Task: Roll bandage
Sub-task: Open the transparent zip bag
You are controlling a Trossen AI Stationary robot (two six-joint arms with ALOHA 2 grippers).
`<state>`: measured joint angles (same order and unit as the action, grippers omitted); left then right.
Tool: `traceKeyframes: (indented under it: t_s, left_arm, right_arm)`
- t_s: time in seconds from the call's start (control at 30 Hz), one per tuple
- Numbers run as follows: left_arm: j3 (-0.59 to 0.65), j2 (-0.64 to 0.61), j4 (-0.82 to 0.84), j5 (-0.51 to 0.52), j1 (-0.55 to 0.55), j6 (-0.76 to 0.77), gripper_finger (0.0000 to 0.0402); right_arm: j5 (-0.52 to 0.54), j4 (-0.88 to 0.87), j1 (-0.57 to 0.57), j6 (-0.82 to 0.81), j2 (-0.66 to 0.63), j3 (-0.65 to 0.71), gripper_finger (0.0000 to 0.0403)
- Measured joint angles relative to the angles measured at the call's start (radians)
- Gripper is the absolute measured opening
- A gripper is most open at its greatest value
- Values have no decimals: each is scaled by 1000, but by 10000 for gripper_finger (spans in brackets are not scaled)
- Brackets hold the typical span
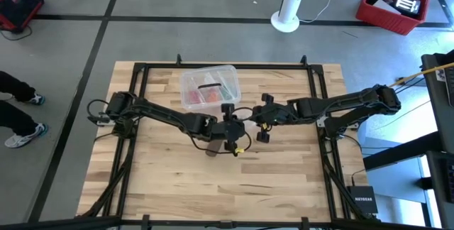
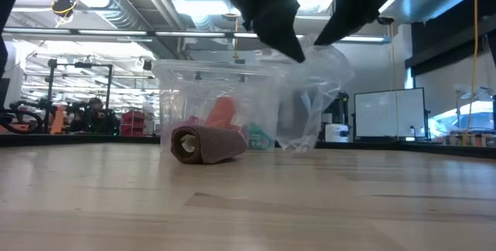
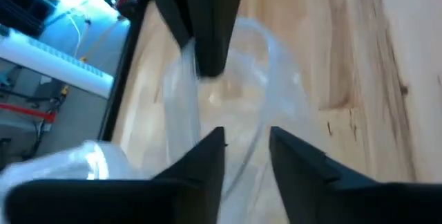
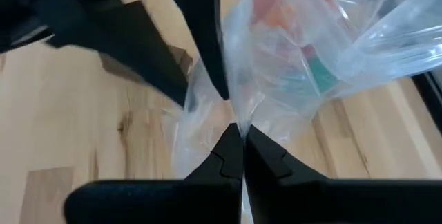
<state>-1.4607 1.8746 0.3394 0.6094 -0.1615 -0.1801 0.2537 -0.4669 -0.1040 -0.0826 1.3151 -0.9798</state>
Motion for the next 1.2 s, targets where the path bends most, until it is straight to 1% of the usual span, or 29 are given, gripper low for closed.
traceKeyframes:
  t_s: [0.07,0.13,0.17,0.23,0.33,0.47,0.6,0.7,0.77,0.87,0.93,1.03,1.1,1.2]
  left_arm:
    - [1,2,10,-10,-9,19,68]
    - [1,-1,11,-84,-18,16,23]
    - [1,-3,10,-131,-25,16,12]
    - [0,-8,12,-191,-47,33,11]
    - [0,-29,25,-215,-85,66,4]
    - [0,-76,27,-223,-133,91,3]
    - [0,-104,75,-207,-166,134,2]
    - [0,-106,141,-202,-179,191,1]
    - [0,-106,204,-201,-187,259,2]
    - [0,-108,304,-200,-200,340,1]
    - [1,-114,343,-204,-212,380,1]
    - [1,-125,349,-212,-225,406,1]
    - [1,-127,355,-212,-232,420,1]
    - [1,-126,356,-213,-240,435,1]
  right_arm:
    - [-3,-9,0,6,0,0,4]
    - [15,-11,0,12,0,0,4]
    - [31,-13,0,18,0,0,4]
    - [58,-12,0,34,0,0,4]
    - [44,-9,-1,35,0,0,4]
    - [2,2,-1,30,10,0,4]
    - [-11,42,-2,29,42,19,4]
    - [-15,112,-2,8,64,56,4]
    - [-40,167,-2,-11,70,85,4]
    - [-96,269,-2,-39,80,120,4]
    - [-144,354,-2,-52,93,137,4]
    - [-186,469,-1,-54,124,143,6]
    - [-215,515,-1,-53,149,143,10]
    - [-219,557,0,-52,183,144,21]
